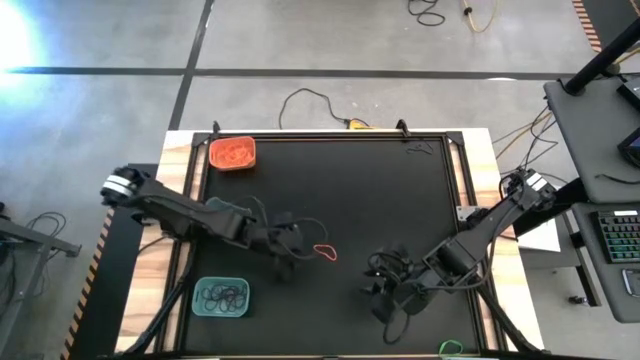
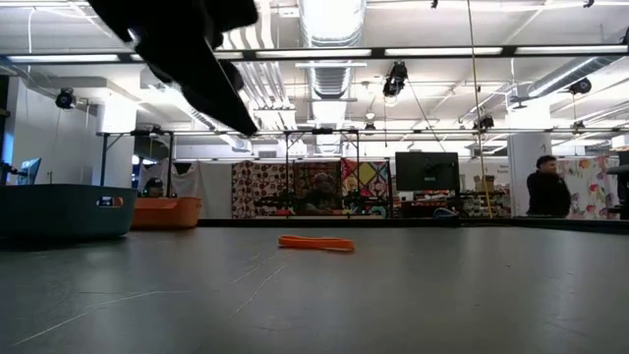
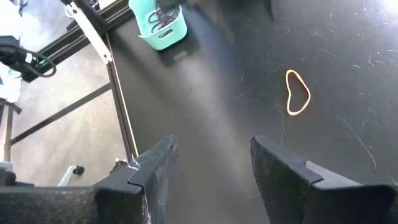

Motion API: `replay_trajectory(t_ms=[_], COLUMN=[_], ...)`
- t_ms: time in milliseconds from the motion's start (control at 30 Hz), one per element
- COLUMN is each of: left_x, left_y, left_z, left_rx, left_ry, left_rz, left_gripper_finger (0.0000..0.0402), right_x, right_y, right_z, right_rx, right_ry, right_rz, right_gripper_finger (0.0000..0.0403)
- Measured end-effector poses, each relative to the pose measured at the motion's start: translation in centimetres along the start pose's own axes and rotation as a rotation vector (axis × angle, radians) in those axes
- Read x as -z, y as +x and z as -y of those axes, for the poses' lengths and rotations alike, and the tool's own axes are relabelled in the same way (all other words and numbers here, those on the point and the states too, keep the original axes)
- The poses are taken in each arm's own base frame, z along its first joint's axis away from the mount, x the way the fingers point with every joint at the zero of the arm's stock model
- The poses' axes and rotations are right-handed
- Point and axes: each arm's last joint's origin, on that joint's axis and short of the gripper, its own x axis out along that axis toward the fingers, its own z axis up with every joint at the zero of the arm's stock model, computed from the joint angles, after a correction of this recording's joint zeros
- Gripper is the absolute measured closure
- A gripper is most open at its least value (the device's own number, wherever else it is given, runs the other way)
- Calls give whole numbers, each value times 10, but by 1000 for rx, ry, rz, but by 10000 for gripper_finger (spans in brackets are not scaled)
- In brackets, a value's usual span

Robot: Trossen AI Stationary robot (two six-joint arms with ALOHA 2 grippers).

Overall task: Sort rubber bands into baskets
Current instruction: Put the orange rubber band into the orange bin

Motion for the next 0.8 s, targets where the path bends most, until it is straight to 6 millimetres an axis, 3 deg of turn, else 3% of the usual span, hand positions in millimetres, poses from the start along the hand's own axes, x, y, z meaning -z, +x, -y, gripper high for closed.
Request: replay_trajectory(t_ms=[267, 433, 600, 800], left_x=[9, 14, 18, 25], left_y=[53, 81, 97, 108], left_z=[12, -2, -18, -24], left_rx=[32, -41, -79, -78], left_ry=[146, 152, 103, 127], left_rz=[4, -39, -66, -107], left_gripper_finger=[120, 127, 153, 190], right_x=[0, 0, 0, 0], right_y=[0, 0, 0, 0], right_z=[0, 0, 0, 0], right_rx=[-1, -1, -1, 0], right_ry=[56, 79, 91, 92], right_rz=[-1, -1, -1, -1], right_gripper_finger=[209, 209, 209, 209])
